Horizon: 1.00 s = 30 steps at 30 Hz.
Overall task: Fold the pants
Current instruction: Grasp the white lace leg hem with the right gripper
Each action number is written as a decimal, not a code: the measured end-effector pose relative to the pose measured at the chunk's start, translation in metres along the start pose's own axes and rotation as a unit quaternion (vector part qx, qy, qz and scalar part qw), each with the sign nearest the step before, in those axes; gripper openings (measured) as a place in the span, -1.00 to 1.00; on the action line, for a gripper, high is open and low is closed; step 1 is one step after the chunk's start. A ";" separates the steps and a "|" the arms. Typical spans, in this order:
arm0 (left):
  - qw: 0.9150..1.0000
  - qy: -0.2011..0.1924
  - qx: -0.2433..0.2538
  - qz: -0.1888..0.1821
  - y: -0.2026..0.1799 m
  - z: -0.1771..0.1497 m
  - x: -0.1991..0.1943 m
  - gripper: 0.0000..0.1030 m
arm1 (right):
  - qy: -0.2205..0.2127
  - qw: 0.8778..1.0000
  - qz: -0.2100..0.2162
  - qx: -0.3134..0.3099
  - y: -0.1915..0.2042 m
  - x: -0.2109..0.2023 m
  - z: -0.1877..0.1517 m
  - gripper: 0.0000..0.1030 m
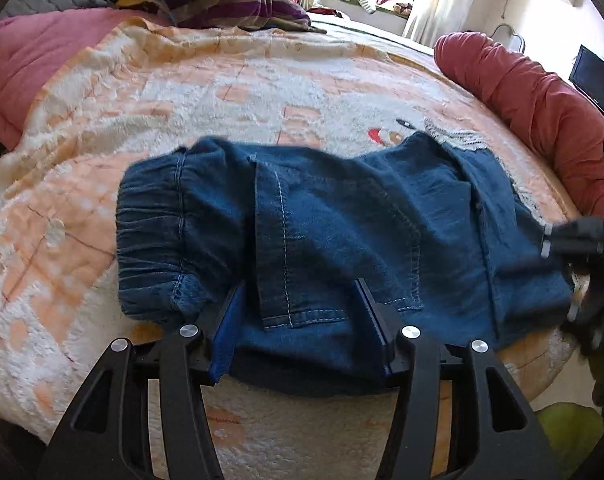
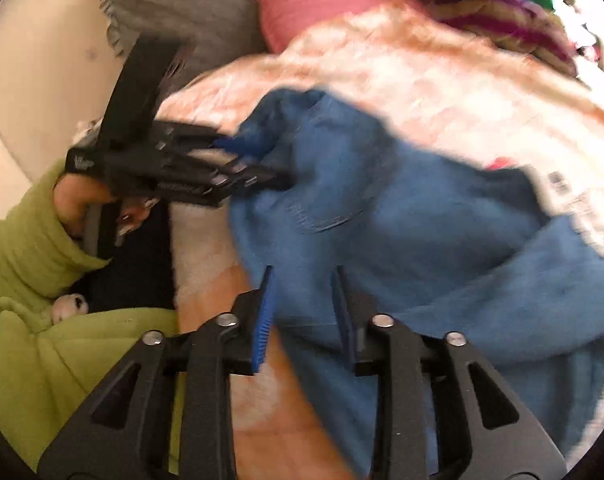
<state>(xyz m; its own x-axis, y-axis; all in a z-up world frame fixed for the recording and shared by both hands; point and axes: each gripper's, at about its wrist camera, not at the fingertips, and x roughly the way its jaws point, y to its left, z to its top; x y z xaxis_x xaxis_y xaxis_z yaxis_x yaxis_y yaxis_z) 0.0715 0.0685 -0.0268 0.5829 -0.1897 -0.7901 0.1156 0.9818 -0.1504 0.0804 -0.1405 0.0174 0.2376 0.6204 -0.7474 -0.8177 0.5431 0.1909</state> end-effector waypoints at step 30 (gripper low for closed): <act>0.980 0.052 0.049 -0.188 -0.124 0.011 0.052 -0.12 | 0.031 0.982 -0.110 0.153 -0.232 0.027 0.047 -0.83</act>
<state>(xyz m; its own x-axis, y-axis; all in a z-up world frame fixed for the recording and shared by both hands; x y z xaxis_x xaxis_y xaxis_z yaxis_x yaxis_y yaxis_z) 0.0968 -0.0631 -0.0428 0.4006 -0.5309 -0.7468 0.3865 0.8369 -0.3876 0.3013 -0.2232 -0.0173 0.3505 0.4384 -0.8276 -0.5516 0.8108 0.1960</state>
